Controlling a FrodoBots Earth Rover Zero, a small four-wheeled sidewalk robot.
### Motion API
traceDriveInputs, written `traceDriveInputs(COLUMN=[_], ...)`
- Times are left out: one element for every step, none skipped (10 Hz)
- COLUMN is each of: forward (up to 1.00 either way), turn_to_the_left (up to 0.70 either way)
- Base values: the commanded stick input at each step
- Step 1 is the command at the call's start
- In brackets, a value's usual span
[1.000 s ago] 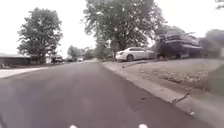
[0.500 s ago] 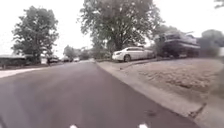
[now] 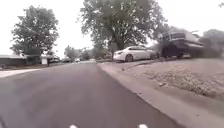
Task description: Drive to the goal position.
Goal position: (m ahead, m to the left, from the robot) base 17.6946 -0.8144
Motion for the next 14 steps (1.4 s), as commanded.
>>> traceDriveInputs(forward=[1.0, 1.0, 1.0, 1.0, 1.0, 1.0, 1.0, 1.0, 1.0, 1.0, 1.0, 1.0, 1.0, 1.0], turn_to_the_left=[0.4, 0.4, 0.4, 0.13, 0.0, 0.0, 0.0, 0.0, 0.0, 0.0, 0.0, 0.0, 0.0, 0.0])
